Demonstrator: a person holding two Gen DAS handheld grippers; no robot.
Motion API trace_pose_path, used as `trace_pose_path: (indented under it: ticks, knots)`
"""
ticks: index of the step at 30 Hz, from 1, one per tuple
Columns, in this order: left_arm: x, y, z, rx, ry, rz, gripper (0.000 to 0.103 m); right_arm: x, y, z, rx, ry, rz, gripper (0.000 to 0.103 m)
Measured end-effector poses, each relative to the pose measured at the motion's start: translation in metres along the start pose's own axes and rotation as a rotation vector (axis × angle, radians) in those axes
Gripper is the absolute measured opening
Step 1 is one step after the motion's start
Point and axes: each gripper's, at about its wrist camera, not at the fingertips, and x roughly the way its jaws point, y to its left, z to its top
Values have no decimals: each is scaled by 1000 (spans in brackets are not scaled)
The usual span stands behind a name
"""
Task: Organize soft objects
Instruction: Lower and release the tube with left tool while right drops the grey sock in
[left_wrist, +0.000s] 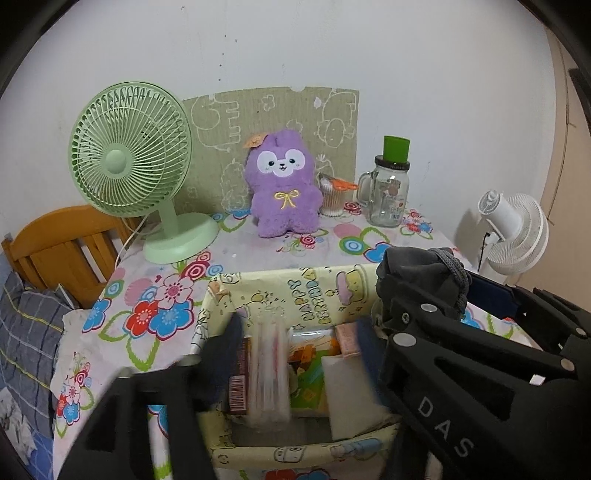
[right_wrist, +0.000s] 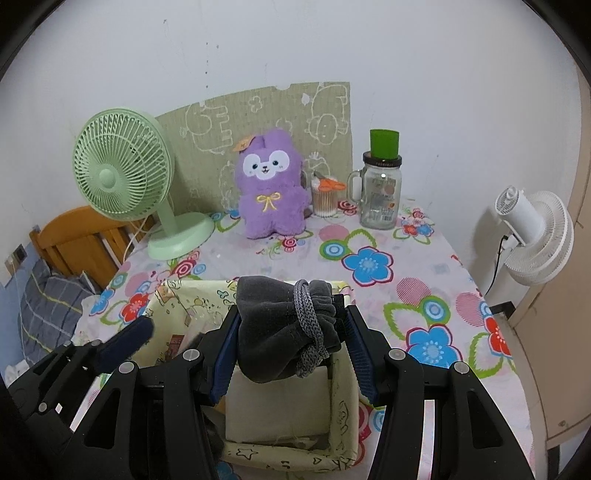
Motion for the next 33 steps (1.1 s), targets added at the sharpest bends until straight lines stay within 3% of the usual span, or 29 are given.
trace_pose_path:
  ticks: [9, 15, 16, 19, 20, 33]
  knots:
    - [6, 9, -8, 23, 11, 20, 86, 20, 13, -5, -6, 34, 34, 57]
    - [9, 17, -9, 8, 21, 36, 86, 26, 22, -6, -22, 39, 54, 59]
    - [10, 18, -9, 6, 22, 38, 86, 27, 23, -6, -25, 40, 56, 62]
    - [11, 22, -9, -6, 27, 34, 88, 29, 26, -7, -31, 38, 68, 84]
    - [12, 23, -9, -12, 27, 32, 89, 28, 26, -7, -25, 33, 70, 86]
    - [-4, 11, -11, 0, 14, 9, 95, 7, 13, -13, -6, 16, 21, 90]
